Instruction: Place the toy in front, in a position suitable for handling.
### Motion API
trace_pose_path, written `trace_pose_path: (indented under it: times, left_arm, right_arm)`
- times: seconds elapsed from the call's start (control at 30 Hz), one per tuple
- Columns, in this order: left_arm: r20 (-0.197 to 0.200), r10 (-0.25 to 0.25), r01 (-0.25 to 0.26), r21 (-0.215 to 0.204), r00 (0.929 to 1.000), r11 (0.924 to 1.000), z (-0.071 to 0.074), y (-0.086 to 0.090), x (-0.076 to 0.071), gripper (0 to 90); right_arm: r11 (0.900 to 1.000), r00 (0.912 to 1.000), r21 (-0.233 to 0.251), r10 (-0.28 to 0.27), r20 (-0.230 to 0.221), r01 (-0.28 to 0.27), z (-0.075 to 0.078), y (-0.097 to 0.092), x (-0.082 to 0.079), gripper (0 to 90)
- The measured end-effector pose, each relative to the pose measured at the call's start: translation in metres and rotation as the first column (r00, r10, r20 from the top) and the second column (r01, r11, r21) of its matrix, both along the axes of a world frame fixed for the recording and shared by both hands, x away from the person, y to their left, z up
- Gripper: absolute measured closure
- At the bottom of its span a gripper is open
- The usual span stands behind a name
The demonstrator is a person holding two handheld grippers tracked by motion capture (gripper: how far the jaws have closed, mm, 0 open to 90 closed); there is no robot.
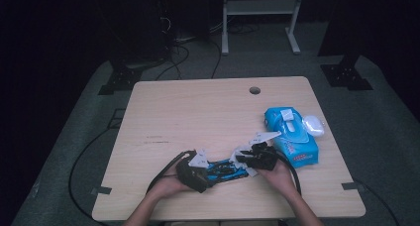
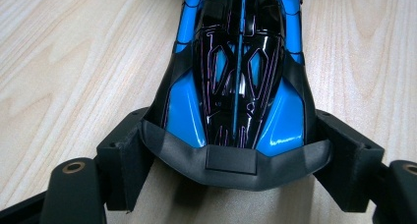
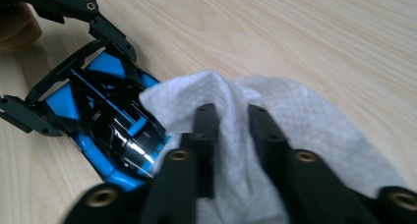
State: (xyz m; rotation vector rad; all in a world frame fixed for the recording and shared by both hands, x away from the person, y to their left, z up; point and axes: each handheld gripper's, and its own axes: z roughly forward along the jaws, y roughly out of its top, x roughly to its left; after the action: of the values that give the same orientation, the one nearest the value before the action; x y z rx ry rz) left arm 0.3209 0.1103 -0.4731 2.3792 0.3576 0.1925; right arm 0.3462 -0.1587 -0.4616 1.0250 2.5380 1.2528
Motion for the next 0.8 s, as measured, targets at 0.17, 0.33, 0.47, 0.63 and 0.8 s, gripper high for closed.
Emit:
trace_pose_path:
  times: [0.17, 0.33, 0.47, 0.63, 0.8]
  left_arm:
    - [0.0, 0.0, 0.0, 0.0, 1.0, 1.0, 0.0, 0.0, 0.0, 23.6]
    - [-0.003, 0.005, -0.005, -0.002, 1.0, 1.0, 0.0, 0.0, 0.0, 23.5]
    - [-0.004, 0.005, -0.005, -0.003, 1.0, 1.0, 0.0, 0.0, 0.0, 23.6]
    - [-0.006, 0.005, -0.005, -0.004, 1.0, 1.0, 0.0, 0.0, 0.0, 23.6]
    - [-0.005, 0.011, -0.011, -0.003, 0.9999, 0.9999, 0.0, 0.0, 0.0, 23.5]
  right_arm:
    - [0.999, 0.9994, -0.042, -0.015, -0.032, 0.014, -0.001, -0.017, -0.006, 82.4]
    - [0.9955, 0.9946, 0.001, 0.095, -0.043, -0.095, 0.003, -0.004, -0.021, 82.4]
    - [0.9954, 0.9957, -0.03, 0.09, -0.022, -0.091, 0.003, -0.006, -0.026, 82.7]
    - [0.9994, 0.9983, -0.029, 0.019, -0.054, -0.021, -0.007, -0.03, -0.028, 83.0]
    - [0.9985, 0.9979, -0.001, 0.055, -0.034, -0.055, 0.0, -0.02, -0.032, 83.1]
